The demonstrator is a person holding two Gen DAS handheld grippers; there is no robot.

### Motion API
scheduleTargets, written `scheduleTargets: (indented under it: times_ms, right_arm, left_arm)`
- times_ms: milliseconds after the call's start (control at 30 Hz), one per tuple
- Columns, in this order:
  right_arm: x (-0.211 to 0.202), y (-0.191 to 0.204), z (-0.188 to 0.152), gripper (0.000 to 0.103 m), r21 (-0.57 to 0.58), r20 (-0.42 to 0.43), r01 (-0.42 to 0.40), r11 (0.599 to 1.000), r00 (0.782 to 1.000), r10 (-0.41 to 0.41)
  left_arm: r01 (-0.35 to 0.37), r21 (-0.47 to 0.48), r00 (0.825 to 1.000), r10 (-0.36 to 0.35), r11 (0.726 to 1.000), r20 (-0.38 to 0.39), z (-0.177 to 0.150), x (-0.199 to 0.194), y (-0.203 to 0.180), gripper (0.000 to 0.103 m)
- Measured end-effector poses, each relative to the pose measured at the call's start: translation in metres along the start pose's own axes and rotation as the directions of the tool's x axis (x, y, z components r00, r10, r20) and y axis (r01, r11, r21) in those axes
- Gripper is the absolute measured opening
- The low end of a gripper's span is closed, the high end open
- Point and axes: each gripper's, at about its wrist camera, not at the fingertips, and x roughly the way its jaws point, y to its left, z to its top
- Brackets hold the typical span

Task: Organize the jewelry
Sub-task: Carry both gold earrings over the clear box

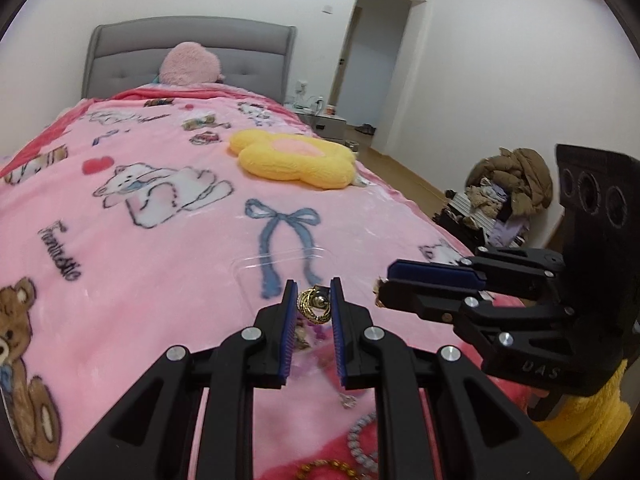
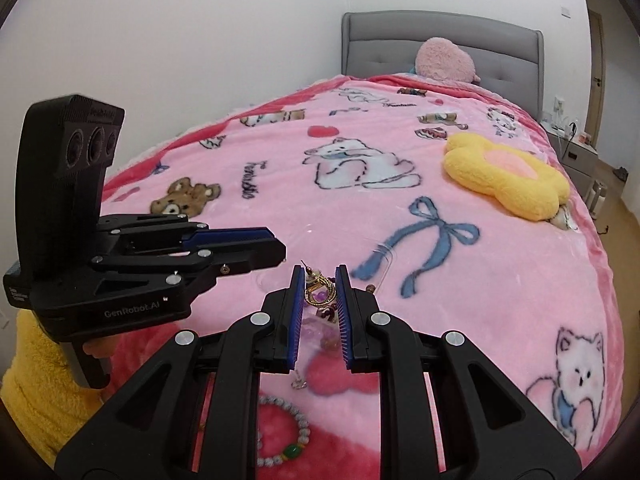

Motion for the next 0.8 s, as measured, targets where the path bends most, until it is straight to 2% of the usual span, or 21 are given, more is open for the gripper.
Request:
scheduleTargets:
  times_ms: [233, 400, 800]
  right_arm:
    - [0.027, 0.002, -0.002, 0.015, -0.024, -0.055, 0.023, 0.999, 0.998, -0.025]
    - [0.037, 0.001, -0.007, 0.015, -0.039, -0.079, 0.029, 0.999, 0.996, -0.032]
    - [0.045, -0.007, -0.01, 0.015, -0.031, -0.084, 0.034, 0.999, 0.996, -0.036]
  left_arm:
    - [-0.041, -0.024, 0.999, 0.04, 0.999, -0.031, 0.004, 0.019, 0.014, 0.016]
    - [-0.059, -0.014, 0.993, 0.057, 0.998, -0.102, 0.003, 0.035, 0.018, 0.016]
    - [-0.063, 0.01, 0.991, 0.064, 0.998, -0.115, -0.001, 0.04, 0.013, 0.016]
